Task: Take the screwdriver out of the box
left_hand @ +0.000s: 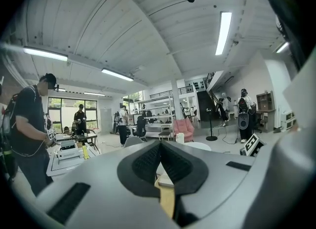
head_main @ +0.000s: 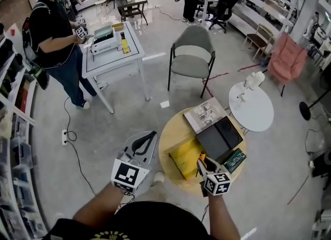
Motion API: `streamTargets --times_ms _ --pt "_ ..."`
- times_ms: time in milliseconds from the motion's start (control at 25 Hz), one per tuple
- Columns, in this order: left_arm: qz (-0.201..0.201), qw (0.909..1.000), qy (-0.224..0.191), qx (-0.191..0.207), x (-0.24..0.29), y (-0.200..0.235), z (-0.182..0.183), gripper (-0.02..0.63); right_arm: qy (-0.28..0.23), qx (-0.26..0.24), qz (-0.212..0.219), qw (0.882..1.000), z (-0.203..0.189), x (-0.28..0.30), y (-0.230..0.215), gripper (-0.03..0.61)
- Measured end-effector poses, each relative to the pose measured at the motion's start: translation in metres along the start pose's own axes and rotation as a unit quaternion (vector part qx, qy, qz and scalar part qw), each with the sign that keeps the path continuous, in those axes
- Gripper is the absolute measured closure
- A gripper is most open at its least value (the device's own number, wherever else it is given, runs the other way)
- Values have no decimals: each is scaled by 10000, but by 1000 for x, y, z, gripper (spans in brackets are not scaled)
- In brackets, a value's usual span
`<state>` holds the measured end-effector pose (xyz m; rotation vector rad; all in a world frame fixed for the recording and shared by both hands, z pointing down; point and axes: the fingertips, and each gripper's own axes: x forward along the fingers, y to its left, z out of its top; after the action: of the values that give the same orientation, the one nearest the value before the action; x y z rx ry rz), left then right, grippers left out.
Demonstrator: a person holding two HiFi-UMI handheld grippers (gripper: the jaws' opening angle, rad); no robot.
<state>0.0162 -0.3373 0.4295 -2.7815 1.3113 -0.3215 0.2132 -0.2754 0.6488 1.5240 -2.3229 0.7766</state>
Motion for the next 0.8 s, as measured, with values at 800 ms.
streamTargets --times_ms 800 --pt "-118 9990 -424 -125 -43 -54 27 601 -1487 -640 427 9859 113 -135 73 456"
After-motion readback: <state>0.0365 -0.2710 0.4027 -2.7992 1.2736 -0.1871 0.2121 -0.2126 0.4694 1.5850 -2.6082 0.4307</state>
